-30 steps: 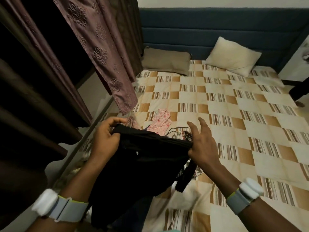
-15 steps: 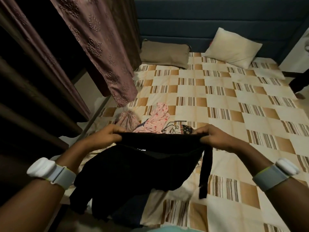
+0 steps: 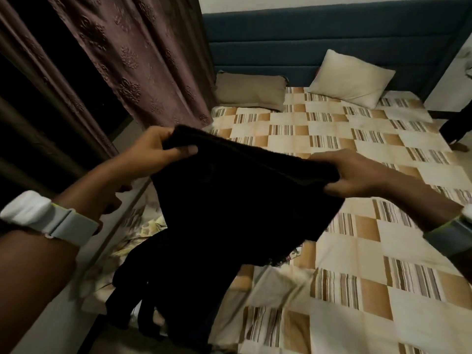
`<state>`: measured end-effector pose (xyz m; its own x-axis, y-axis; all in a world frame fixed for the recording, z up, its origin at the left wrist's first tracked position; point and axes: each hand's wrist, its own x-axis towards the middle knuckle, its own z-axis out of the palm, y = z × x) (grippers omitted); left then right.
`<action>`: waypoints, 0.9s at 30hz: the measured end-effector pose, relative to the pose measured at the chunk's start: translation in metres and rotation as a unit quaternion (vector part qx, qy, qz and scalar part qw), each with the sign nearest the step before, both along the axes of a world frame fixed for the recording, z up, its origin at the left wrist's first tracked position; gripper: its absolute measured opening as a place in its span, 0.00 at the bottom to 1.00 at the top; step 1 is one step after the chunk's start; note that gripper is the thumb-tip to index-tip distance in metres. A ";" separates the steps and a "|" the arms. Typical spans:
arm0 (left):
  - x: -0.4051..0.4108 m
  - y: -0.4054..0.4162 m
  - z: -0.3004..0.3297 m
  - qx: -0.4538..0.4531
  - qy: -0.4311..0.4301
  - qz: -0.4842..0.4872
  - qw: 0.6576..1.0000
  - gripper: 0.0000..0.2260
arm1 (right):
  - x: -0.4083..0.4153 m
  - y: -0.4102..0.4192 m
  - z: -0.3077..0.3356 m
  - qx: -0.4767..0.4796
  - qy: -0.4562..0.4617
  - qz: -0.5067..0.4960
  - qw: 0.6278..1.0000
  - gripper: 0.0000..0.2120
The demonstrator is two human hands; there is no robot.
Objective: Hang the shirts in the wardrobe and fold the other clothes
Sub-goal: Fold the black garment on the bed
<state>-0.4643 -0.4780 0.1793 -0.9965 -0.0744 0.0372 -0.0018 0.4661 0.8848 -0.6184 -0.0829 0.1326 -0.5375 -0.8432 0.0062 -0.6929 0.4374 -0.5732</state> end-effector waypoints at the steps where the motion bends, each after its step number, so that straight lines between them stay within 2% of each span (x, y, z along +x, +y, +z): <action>1: -0.005 0.002 0.000 0.025 0.041 0.025 0.999 0.13 | 0.003 0.003 -0.003 -0.104 -0.034 -0.036 0.993 0.10; 3: -0.012 0.000 -0.008 0.064 0.066 0.035 0.995 0.12 | 0.016 0.005 -0.012 -0.290 -0.136 -0.118 0.940 0.10; 4: -0.013 -0.001 -0.016 0.077 0.053 0.030 0.995 0.14 | 0.025 0.003 -0.019 -0.345 -0.188 -0.150 0.907 0.09; 5: -0.014 -0.003 -0.026 0.084 0.027 0.026 0.996 0.16 | 0.033 0.001 -0.032 -0.360 -0.225 -0.173 0.889 0.05; 6: -0.014 -0.007 -0.036 0.087 0.011 0.023 0.996 0.16 | 0.041 -0.002 -0.043 -0.343 -0.242 -0.205 0.884 0.09; 8: -0.019 -0.012 -0.050 0.086 0.010 0.007 0.996 0.10 | 0.054 -0.004 -0.064 -0.288 -0.227 -0.258 0.894 0.29; 10: -0.021 -0.013 -0.056 0.082 0.035 0.017 0.996 0.09 | 0.070 -0.001 -0.067 -0.285 -0.225 -0.268 0.892 0.36; 16: -0.053 -0.006 -0.080 0.071 0.061 -0.031 0.995 0.14 | 0.101 -0.002 -0.071 -0.316 -0.259 -0.358 0.840 0.33; 19: -0.070 0.020 -0.095 0.055 0.042 -0.068 0.995 0.17 | 0.103 0.015 -0.075 -0.312 -0.256 -0.434 0.805 0.26; 21: -0.075 0.041 -0.095 0.057 0.033 -0.095 0.993 0.25 | 0.103 0.031 -0.077 -0.308 -0.253 -0.466 0.790 0.25; 23: -0.085 0.064 -0.093 0.052 0.031 -0.111 0.992 0.35 | 0.106 0.049 -0.075 -0.343 -0.269 -0.472 0.766 0.27; 24: -0.096 0.085 -0.094 0.046 0.022 -0.117 0.992 0.35 | 0.107 0.066 -0.077 -0.375 -0.284 -0.473 0.745 0.29; 25: -0.104 0.104 -0.092 0.044 0.011 -0.121 0.992 0.30 | 0.108 0.080 -0.078 -0.403 -0.295 -0.475 0.724 0.31; 27: -0.121 0.144 -0.088 0.027 -0.001 -0.128 0.991 0.15 | 0.109 0.110 -0.083 -0.441 -0.310 -0.490 0.685 0.35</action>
<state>-0.5856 -0.3343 0.0913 -0.9832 0.1788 0.0378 0.1082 0.4027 0.9089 -0.5092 0.0270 0.0497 -0.9726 0.1094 -0.2053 0.1826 -0.1882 -0.9650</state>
